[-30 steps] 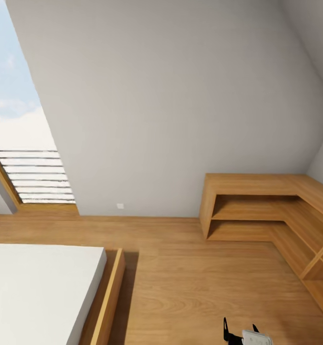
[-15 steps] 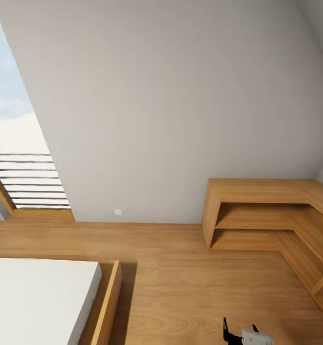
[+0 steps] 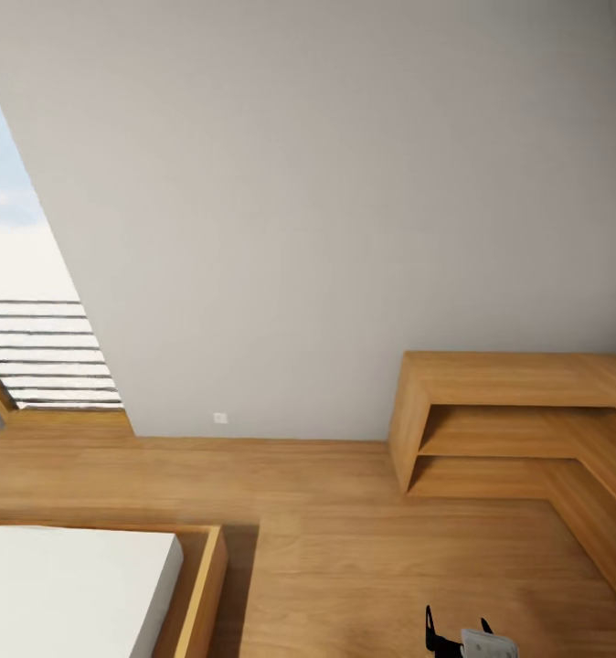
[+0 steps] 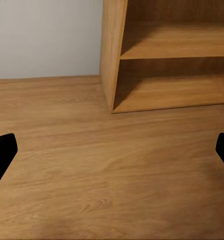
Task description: In the bedroom, organize the workspace by keeping the computer under the desk, ensuring the monitor is on the desk, placing the keyboard on the desk next to the monitor, placing the mouse on the desk next to the keyboard, moving the folder from the swivel chair onto the desk next to the mouse, stacking the notebook on top of the folder with the pen on top of the notebook, and positioning the swivel chair next to the desk.
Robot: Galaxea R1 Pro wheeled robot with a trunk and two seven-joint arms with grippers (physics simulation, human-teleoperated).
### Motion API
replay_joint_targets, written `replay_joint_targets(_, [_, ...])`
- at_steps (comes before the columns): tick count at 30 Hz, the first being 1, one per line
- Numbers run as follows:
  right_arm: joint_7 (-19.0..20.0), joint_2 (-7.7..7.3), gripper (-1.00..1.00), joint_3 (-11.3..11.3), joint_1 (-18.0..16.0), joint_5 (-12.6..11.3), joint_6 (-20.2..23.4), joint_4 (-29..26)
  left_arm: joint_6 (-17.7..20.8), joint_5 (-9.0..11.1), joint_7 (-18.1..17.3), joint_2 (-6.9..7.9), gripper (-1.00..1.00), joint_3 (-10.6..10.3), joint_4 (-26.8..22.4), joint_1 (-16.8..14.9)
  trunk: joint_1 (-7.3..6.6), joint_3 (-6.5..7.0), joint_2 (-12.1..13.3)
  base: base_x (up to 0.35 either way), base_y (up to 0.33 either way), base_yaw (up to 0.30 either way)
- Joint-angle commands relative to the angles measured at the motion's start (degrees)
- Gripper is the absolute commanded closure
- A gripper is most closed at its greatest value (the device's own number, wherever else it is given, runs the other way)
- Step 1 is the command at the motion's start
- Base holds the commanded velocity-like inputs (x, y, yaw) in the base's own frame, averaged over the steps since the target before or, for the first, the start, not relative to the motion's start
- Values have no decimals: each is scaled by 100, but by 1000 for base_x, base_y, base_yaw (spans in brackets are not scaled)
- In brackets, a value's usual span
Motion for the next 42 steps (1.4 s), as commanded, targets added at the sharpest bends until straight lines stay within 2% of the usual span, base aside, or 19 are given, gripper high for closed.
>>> replay_joint_targets(1, [4, 0, -100, 51, -7, -58, -23, 12, -13, 19, 38, -1, -100, -50, 3, -4, 5, -9, -8, 322, 0, 0])
replay_joint_targets(21, [21, 0, -100, 53, -7, -58, -23, 12, -13, 19, 51, 1, -100, -50, 3, -4, 5, -9, -8, 322, -5, -19])
replay_joint_targets(42, [21, 0, -100, 59, -7, -49, -23, 12, -5, 19, 90, 7, -100, -50, 3, -4, 5, 36, -8, 272, -209, -228])
